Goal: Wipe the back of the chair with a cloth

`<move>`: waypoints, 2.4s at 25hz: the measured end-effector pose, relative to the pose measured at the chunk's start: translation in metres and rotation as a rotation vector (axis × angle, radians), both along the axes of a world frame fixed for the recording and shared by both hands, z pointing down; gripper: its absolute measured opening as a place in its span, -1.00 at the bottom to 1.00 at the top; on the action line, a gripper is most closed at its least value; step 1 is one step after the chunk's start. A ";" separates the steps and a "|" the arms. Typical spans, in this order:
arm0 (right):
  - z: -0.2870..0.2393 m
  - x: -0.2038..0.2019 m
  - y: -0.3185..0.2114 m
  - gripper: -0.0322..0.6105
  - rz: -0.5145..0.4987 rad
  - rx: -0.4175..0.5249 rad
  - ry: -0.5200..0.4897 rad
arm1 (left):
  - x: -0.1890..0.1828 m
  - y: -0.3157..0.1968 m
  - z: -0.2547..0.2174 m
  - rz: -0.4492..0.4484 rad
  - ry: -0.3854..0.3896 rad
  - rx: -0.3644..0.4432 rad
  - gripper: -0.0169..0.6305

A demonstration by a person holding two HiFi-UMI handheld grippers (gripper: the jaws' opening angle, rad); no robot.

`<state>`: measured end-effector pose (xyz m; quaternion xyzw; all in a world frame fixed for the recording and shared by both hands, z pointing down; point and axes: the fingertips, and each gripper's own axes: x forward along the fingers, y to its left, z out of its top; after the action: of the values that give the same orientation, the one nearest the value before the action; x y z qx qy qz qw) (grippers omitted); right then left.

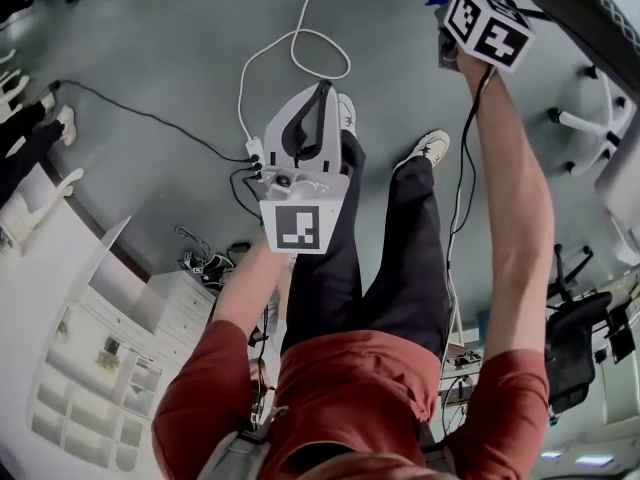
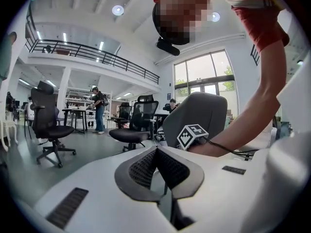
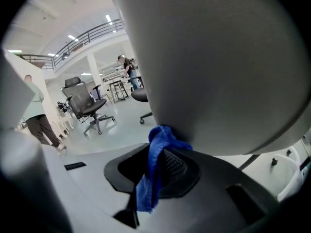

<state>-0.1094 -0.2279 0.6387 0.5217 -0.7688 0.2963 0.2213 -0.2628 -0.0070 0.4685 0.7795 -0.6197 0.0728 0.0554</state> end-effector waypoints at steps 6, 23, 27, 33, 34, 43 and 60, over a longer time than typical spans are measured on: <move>-0.009 0.000 0.012 -0.71 -0.015 0.014 -0.021 | 0.005 0.005 -0.001 -0.008 -0.006 -0.011 -0.91; -0.078 0.161 0.107 -0.71 0.284 0.022 -0.237 | 0.137 -0.012 -0.017 0.132 -0.015 -0.030 -0.91; -0.089 0.211 0.135 -0.71 0.349 0.019 -0.232 | 0.184 -0.019 -0.021 0.185 -0.004 -0.032 -0.91; -0.089 0.275 0.162 -0.71 0.386 0.027 -0.216 | 0.257 -0.011 -0.018 0.247 0.014 -0.037 -0.91; -0.089 0.283 0.162 -0.71 0.396 0.030 -0.215 | 0.264 -0.010 -0.017 0.256 0.013 -0.042 -0.91; -0.107 0.322 0.111 -0.71 0.385 0.086 -0.187 | 0.296 -0.008 -0.019 0.304 -0.003 -0.065 -0.91; -0.119 0.296 0.057 -0.71 0.260 0.115 -0.055 | 0.266 0.007 -0.008 0.256 0.009 -0.107 -0.91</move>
<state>0.1862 -0.1709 0.5193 0.6204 -0.7163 0.2919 0.1297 0.0035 -0.0004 0.4609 0.8484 -0.5103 0.1086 0.0899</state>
